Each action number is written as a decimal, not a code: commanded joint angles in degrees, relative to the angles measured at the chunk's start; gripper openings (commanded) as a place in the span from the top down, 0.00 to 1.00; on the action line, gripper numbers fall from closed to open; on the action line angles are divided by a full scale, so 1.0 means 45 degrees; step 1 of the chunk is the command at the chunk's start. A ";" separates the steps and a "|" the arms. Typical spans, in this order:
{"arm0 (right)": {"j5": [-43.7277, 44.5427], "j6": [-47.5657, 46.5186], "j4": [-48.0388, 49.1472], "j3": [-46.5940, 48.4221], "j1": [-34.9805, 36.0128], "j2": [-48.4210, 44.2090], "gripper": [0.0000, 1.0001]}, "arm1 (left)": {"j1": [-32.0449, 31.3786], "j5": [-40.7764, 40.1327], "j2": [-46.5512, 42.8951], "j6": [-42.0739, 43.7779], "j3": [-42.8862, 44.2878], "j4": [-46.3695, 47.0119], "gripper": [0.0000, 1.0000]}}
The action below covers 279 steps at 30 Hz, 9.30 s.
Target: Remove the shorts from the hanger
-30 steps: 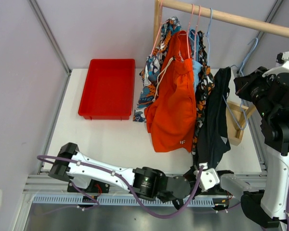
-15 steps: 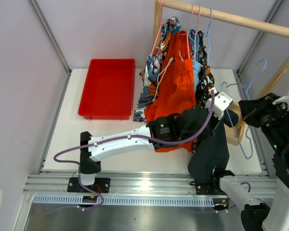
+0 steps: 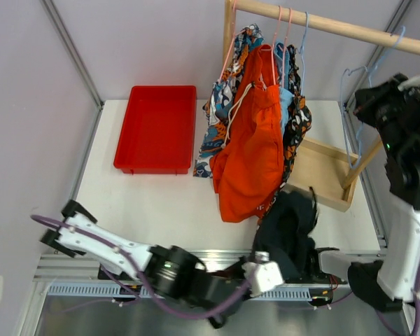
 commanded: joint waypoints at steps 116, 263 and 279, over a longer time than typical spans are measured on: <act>-0.3434 -0.0840 0.7163 -0.3476 0.0921 0.3205 0.85 | 2.0029 0.3005 -0.8138 0.1167 -0.6205 0.0524 0.01; -0.2027 0.0175 0.5189 -0.7753 -0.1950 -0.0818 1.00 | 1.5201 -0.0629 -0.0309 0.6830 1.2054 -0.1938 1.00; -0.3140 0.0467 0.4331 -0.8476 -0.2008 -0.2731 0.01 | 2.1356 0.1617 0.4906 0.4744 0.9756 0.2828 0.74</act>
